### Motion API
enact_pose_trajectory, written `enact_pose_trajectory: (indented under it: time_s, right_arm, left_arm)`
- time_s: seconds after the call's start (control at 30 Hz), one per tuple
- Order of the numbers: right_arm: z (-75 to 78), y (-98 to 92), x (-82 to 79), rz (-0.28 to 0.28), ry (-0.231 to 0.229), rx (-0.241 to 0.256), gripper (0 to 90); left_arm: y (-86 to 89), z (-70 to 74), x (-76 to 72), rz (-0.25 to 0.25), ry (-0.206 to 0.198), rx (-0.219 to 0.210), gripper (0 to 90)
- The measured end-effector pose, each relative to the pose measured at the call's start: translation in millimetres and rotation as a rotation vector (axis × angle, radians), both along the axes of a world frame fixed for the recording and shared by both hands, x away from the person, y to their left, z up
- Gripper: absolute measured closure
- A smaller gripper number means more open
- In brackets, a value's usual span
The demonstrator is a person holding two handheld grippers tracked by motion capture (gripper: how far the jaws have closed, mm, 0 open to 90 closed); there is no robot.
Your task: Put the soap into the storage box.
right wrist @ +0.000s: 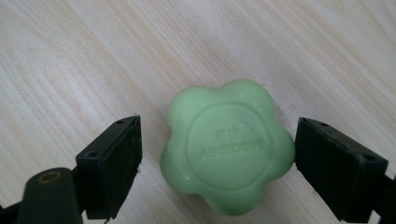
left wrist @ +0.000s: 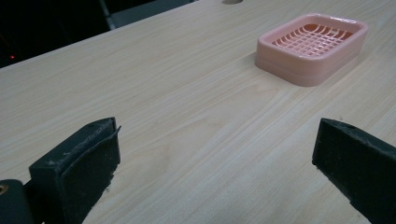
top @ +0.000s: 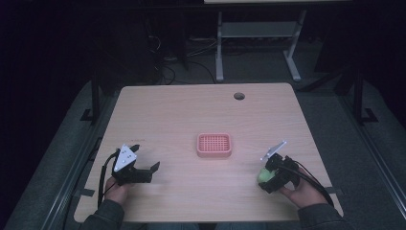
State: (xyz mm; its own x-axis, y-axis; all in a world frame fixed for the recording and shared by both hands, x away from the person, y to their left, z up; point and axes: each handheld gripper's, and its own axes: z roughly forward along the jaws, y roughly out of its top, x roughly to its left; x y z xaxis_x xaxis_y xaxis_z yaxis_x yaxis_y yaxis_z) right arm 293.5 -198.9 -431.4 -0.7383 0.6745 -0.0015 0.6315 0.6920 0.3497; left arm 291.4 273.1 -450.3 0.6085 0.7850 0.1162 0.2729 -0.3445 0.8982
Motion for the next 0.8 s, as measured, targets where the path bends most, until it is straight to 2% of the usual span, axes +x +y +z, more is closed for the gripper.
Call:
enact_pose_trajectory:
  time_s: [0.37,0.43,0.8]
  right_arm:
    - [-7.6,6.8,3.1,-0.012,0.013,-0.052,17.2]
    - [-7.9,7.6,2.9,-0.013,0.007,-0.064,19.7]
    - [-9.9,7.7,3.4,-0.03,0.012,-0.077,22.4]
  left_arm:
    - [0.3,0.1,0.1,0.0,-0.001,0.0,0.2]
    - [0.1,0.1,0.1,0.0,-0.001,-0.001,0.2]
    - [0.1,0.0,0.2,-0.001,0.0,0.0,0.2]
